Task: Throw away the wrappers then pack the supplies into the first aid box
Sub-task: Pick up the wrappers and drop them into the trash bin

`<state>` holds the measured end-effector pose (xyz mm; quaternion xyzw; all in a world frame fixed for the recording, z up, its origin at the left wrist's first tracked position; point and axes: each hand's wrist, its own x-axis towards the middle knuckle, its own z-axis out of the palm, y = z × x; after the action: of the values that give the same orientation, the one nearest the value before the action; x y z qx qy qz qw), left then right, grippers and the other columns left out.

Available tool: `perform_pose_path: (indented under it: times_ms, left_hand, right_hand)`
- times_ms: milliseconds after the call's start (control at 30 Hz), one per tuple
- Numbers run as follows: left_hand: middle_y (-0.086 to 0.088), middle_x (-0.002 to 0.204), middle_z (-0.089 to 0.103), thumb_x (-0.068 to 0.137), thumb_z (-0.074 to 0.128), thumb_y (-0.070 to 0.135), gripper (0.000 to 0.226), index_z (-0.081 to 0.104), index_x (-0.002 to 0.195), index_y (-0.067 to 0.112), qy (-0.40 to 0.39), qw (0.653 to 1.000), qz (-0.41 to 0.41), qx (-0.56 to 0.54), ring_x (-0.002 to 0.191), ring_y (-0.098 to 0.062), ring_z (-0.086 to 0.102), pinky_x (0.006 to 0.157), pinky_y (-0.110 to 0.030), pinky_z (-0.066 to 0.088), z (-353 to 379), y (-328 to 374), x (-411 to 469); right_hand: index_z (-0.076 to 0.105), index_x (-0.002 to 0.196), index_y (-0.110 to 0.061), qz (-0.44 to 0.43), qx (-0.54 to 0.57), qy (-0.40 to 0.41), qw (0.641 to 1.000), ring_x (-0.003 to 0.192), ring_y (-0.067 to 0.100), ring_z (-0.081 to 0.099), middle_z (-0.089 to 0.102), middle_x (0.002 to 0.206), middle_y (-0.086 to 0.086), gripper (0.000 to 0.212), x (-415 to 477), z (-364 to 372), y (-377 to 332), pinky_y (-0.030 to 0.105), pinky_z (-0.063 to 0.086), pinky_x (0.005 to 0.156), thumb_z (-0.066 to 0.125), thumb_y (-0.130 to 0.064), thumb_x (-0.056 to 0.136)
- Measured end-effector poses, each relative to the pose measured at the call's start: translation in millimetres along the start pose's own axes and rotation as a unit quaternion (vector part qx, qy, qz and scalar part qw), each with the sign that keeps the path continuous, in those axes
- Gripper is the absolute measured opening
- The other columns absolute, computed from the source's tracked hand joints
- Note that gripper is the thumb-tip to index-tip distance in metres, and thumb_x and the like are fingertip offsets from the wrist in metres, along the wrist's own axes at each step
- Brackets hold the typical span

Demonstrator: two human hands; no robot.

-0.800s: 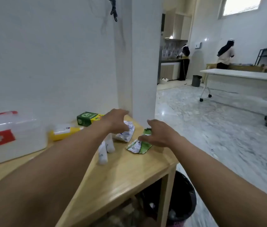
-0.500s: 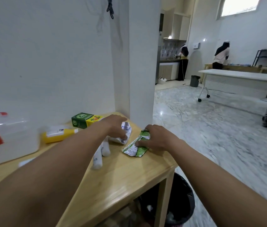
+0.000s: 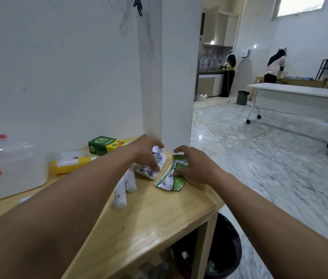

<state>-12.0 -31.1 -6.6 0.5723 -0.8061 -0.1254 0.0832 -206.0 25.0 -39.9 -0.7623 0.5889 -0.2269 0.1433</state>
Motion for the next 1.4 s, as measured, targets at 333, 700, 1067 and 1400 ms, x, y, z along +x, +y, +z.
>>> perform_pose_path:
  times_ms: [333,700,1067,1400]
  left_hand:
    - [0.002,0.122,0.054,0.066,0.085,0.000,0.071,0.063,0.123,0.037,0.013,0.991,0.011,-0.130,0.096,-0.020,0.056,0.061,-0.019,0.045,2,-10,-1]
    - [-0.004,0.101,0.066,0.067,0.074,-0.009,0.063,0.061,0.114,0.032,0.093,0.956,0.051,-0.272,0.082,-0.025,0.065,0.074,-0.042,0.058,-16,10,2]
    - [-0.008,0.119,0.059,0.070,0.080,0.000,0.058,0.061,0.107,0.040,0.123,0.945,0.104,-0.285,0.097,-0.027,0.066,0.077,-0.048,0.060,-25,70,47]
    - [-0.008,0.111,0.062,0.074,0.077,0.000,0.053,0.061,0.110,0.035,0.056,0.957,0.138,-0.249,0.092,-0.026,0.067,0.077,-0.048,0.060,35,119,124]
  right_hand:
    - [0.065,0.124,-0.035,-0.006,0.108,0.039,0.993,0.113,0.016,0.059,0.065,0.127,-0.005,0.048,-1,-4,10,0.027,0.046,0.085,0.070,-0.011,0.082]
    - [0.069,0.118,-0.031,-0.017,0.155,0.082,0.984,0.097,0.009,0.065,0.068,0.112,-0.006,0.037,2,-38,16,0.020,0.052,0.073,0.062,-0.007,0.090]
    - [0.073,0.118,-0.030,0.002,0.114,0.152,0.982,0.105,0.014,0.066,0.073,0.116,-0.004,0.036,8,-94,65,0.032,0.054,0.092,0.063,-0.008,0.091]
    - [0.071,0.123,-0.027,0.089,0.099,0.153,0.979,0.113,0.011,0.063,0.070,0.123,-0.004,0.037,5,-78,150,0.023,0.049,0.096,0.062,-0.008,0.092]
